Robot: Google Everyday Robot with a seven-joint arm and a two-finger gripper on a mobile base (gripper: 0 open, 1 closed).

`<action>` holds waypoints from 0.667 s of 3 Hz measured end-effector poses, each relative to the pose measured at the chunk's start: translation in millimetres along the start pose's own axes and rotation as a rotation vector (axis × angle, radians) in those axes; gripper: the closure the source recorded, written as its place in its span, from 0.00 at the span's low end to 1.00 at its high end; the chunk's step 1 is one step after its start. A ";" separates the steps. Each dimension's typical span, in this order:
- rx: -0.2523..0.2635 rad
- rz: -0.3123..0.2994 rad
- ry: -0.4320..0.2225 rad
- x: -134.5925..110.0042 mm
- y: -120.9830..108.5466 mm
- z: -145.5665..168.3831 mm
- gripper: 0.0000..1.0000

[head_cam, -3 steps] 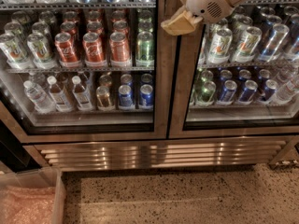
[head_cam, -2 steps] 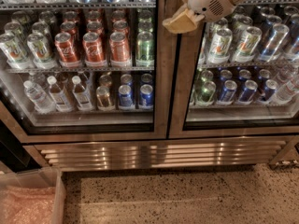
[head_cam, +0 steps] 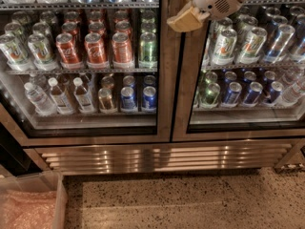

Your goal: Open left fridge door

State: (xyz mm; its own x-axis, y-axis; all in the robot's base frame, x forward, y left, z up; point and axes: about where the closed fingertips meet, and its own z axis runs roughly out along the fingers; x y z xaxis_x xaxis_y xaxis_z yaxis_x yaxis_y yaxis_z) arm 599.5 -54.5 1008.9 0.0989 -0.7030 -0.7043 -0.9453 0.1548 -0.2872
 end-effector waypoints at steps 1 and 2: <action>0.000 0.000 0.000 0.0 0.0 0.0 1.00; -0.005 -0.003 -0.018 -2.2 -1.0 1.4 1.00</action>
Offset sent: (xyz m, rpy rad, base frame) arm 0.0038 0.0155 0.0067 0.0711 -0.0072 0.0400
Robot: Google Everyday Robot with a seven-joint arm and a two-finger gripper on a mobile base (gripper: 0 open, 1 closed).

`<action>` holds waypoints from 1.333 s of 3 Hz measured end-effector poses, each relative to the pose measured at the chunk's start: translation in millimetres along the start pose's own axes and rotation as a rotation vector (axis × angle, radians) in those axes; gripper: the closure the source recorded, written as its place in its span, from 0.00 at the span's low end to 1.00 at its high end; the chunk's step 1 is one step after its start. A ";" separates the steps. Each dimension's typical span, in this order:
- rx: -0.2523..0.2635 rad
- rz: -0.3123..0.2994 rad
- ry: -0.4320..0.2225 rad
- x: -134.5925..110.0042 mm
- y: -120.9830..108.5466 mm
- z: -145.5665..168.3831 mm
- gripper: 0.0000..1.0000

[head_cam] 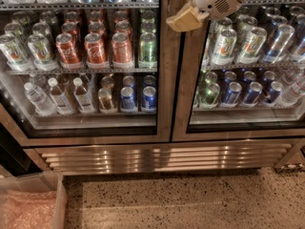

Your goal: Open left fridge door

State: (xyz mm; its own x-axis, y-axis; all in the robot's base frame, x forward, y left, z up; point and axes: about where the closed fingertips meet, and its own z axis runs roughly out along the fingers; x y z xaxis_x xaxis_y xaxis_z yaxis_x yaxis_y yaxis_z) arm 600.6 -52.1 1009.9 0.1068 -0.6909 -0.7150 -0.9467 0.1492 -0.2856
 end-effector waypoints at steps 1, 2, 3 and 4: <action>-0.001 -0.005 -0.020 -0.9 1.1 -1.1 1.00; 0.005 -0.008 -0.031 -4.4 -0.5 -3.9 1.00; 0.008 -0.002 -0.038 -8.1 -1.8 -14.1 1.00; 0.007 -0.003 -0.039 -8.6 -1.8 -13.8 1.00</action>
Offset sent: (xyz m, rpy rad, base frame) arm -0.1264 0.0363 -0.0138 0.3317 0.1651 0.0834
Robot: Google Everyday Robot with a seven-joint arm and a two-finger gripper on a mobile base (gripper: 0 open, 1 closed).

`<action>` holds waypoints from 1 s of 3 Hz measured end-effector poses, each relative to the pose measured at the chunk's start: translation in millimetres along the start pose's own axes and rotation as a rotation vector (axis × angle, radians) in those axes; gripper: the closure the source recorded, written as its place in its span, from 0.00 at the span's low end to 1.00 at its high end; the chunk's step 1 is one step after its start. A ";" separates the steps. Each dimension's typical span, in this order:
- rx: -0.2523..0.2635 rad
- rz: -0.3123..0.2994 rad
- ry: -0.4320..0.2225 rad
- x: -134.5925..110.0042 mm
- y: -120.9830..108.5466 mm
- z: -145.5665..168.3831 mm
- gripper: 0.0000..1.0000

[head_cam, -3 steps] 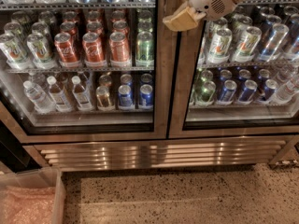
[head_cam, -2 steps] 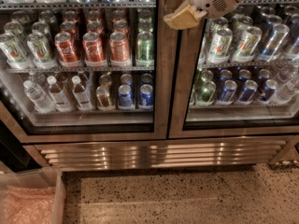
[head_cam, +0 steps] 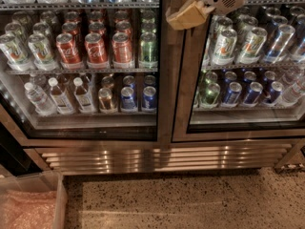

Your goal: Open left fridge door

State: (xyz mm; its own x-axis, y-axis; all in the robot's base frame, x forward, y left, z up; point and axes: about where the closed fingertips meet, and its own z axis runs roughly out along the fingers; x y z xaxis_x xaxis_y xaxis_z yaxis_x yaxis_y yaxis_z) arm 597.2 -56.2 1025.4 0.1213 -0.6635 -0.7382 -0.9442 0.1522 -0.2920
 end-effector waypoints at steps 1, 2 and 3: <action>-0.036 -0.007 -0.005 -3.5 13.8 -3.8 1.00; -0.036 -0.007 -0.005 -3.5 13.8 -3.7 1.00; -0.036 -0.007 -0.005 -3.5 13.8 -3.7 0.81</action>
Offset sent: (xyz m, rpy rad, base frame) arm -0.1187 -0.0017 -0.0374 0.0777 0.2088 0.0987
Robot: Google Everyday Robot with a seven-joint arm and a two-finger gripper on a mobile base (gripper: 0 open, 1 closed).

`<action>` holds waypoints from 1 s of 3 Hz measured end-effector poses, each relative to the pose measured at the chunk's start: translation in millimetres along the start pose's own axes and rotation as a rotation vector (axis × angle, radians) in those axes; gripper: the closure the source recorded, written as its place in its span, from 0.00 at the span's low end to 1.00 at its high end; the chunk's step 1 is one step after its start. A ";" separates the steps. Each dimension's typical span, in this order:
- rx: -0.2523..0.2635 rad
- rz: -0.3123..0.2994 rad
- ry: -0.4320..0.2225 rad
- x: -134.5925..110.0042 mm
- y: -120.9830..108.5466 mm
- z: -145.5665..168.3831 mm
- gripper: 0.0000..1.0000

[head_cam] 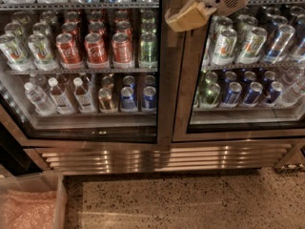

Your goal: Open left fridge door

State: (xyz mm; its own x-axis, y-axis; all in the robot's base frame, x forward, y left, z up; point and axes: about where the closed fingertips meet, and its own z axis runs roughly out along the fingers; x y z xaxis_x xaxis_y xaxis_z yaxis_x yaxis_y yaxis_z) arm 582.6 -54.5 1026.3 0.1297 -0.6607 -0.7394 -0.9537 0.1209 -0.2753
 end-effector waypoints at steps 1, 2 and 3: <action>-0.006 -0.007 0.000 -1.1 -0.7 0.4 0.58; -0.031 -0.007 0.002 -1.3 8.5 0.4 0.34; -0.031 -0.007 0.002 -2.3 9.2 -0.9 0.11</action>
Offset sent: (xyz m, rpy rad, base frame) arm -0.0508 0.0101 -0.0160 -0.0330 0.0903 0.1013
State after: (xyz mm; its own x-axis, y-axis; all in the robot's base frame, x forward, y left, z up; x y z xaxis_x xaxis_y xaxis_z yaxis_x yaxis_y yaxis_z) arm 573.3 -52.5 1026.0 0.1355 -0.6629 -0.7363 -0.9609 0.0932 -0.2608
